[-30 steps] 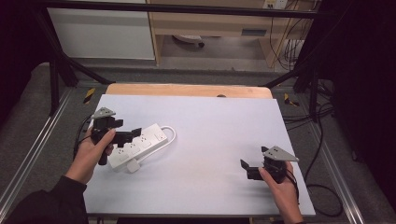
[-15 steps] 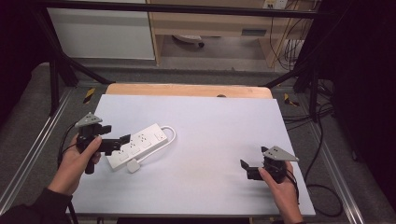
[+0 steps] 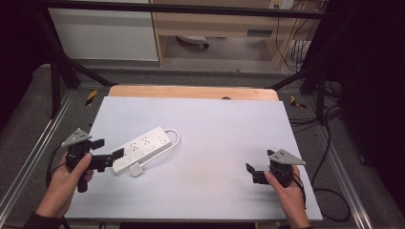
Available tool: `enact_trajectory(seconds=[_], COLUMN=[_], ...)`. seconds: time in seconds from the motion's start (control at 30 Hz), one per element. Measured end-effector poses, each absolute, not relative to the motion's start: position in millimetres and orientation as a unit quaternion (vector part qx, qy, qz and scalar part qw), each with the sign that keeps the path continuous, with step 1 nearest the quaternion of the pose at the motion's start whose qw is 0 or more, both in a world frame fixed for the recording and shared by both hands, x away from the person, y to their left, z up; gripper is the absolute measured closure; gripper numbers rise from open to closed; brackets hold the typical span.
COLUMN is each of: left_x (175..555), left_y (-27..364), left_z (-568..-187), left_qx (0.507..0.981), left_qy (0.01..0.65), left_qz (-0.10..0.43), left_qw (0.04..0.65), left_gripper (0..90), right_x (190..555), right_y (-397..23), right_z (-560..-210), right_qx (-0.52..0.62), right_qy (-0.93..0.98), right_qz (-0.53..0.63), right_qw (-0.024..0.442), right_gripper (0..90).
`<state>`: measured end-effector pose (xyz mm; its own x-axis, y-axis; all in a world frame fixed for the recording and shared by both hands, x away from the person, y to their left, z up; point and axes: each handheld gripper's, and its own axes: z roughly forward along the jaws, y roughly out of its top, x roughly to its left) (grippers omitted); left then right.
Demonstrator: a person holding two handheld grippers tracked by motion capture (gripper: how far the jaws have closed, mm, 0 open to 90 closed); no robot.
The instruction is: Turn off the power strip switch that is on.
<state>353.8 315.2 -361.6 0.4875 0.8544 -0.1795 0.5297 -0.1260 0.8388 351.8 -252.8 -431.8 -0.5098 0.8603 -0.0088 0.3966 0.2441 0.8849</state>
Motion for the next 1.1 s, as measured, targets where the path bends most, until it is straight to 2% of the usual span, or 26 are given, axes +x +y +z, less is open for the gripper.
enact_trajectory(seconds=[0.6, 1.1], left_x=[332.4, 323.0], left_y=[331.9, 330.8], left_z=[-389.1, -412.6], left_qx=[0.719, 0.716], left_qy=[0.486, 0.491], left_qz=[0.177, 0.186], left_qw=[0.465, 0.461], left_gripper=[8.0, 8.6], right_x=[351.9, 352.7], right_y=[-253.3, -253.8], right_z=[-431.6, -432.4], right_qx=[0.424, 0.426], right_qy=[0.743, 0.744], right_qz=[0.45, 0.446], right_qw=[0.258, 0.257], right_gripper=[2.5, 2.5])
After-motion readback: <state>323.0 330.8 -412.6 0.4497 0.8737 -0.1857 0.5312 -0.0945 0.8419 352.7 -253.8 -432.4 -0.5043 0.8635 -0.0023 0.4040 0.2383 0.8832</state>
